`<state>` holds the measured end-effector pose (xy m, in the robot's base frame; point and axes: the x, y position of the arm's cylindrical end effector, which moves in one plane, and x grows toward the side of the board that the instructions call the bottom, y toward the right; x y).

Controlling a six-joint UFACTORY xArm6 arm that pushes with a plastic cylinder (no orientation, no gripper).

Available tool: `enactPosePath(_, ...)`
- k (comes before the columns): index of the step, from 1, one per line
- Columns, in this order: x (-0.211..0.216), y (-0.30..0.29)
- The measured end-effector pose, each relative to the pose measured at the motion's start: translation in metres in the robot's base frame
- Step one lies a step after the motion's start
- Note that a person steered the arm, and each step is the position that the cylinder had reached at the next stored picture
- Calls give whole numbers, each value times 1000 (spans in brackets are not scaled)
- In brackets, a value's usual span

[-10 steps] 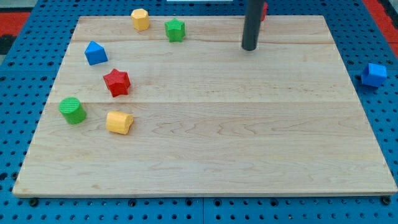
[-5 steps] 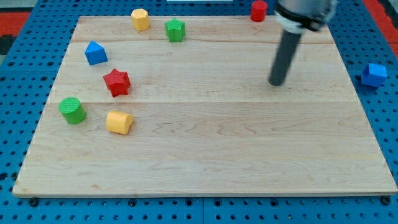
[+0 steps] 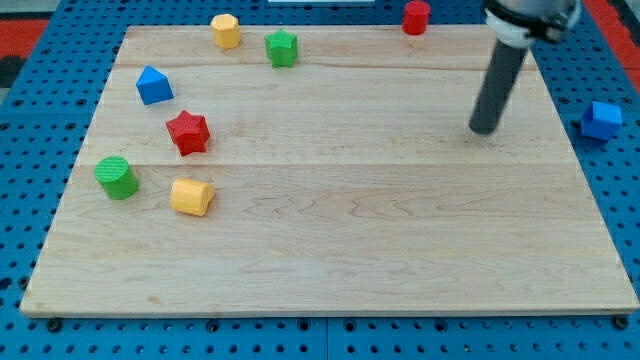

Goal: Place the red star in between the green circle and the blue triangle

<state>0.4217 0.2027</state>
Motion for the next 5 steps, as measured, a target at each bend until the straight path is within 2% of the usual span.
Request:
enactPosePath(1,84,43)
enactPosePath(2,77,11)
enactPosePath(3,34,32)
enactPosePath(5,37,-135)
